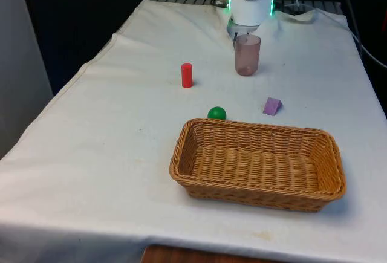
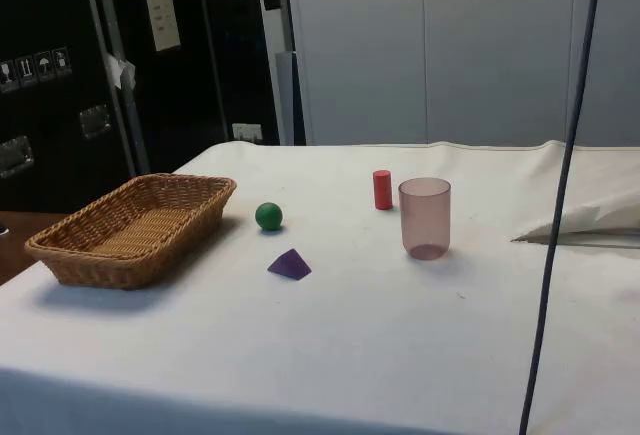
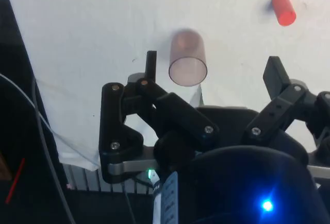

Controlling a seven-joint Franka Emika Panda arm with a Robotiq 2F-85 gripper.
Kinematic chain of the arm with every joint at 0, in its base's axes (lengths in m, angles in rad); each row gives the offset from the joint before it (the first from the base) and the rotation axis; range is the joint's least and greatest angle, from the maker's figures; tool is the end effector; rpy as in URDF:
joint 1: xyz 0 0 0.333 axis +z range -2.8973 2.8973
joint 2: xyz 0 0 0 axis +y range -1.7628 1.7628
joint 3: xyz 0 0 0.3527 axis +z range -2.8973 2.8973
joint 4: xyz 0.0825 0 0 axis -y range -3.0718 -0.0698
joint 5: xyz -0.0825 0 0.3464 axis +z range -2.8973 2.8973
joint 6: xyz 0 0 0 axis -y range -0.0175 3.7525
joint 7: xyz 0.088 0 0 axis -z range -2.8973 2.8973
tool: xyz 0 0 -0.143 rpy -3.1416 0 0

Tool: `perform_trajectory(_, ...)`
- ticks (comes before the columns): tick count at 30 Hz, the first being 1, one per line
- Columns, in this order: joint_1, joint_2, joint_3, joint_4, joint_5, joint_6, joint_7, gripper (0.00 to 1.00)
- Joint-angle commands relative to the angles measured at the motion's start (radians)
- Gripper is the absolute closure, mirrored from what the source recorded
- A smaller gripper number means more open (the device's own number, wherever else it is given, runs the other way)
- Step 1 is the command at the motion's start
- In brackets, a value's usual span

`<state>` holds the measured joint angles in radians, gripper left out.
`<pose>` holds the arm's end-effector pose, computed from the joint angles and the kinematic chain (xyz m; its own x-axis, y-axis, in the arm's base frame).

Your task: Pick up the triangular block and place it into the basket.

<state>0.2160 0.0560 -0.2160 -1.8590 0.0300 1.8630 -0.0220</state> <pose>0.5363 0.0055 0.4946 0.9986 0.0131 -0.0503 0.0122 -0.9998 -0.0174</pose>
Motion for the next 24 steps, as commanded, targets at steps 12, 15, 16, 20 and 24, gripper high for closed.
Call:
perform_trajectory(12,0.011,0.103,0.013,0.077,0.015,0.05,0.033,0.0)
perform_trajectory(15,0.016,0.101,0.02,0.051,0.014,0.083,0.041,0.0)
perform_trajectory(16,0.017,0.097,0.023,0.039,0.012,0.091,0.044,0.0)
perform_trajectory(20,0.015,0.103,0.029,0.032,0.012,0.09,0.042,0.0)
perform_trajectory(24,0.025,0.067,0.045,-0.052,0.002,0.168,0.069,0.0)
